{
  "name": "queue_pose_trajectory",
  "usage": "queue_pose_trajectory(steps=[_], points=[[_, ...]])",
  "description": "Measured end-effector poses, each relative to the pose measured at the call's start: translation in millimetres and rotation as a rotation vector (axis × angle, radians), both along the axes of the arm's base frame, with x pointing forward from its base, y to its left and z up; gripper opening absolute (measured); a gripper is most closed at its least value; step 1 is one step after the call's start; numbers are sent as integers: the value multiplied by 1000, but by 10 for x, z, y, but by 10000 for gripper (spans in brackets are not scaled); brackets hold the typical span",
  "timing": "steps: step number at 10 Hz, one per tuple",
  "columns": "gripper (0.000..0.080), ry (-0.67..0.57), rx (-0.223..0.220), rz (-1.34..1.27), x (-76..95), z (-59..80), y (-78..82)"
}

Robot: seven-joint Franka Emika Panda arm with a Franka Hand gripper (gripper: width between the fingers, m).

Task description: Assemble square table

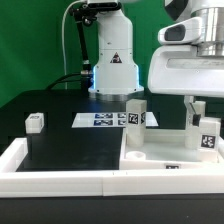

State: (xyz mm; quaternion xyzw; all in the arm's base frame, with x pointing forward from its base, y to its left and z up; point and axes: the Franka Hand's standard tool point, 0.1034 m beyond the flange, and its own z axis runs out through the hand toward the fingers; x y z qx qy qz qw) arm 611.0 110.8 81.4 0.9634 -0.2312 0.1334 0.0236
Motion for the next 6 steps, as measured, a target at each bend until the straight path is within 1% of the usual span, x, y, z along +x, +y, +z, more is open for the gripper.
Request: queue_pose_trajectory(steps=[1,2,3,4,5,6], points=[[308,-7,12,-82,-11,0,-58],[308,-9,14,-123,-16,0,-102],[309,-8,14,-141,-19,1,-131],[309,-8,17,-143,-21,-3,-120],[477,-8,17,-141,-21,-4,-119],[610,-8,17,-141,-21,-4,-120]])
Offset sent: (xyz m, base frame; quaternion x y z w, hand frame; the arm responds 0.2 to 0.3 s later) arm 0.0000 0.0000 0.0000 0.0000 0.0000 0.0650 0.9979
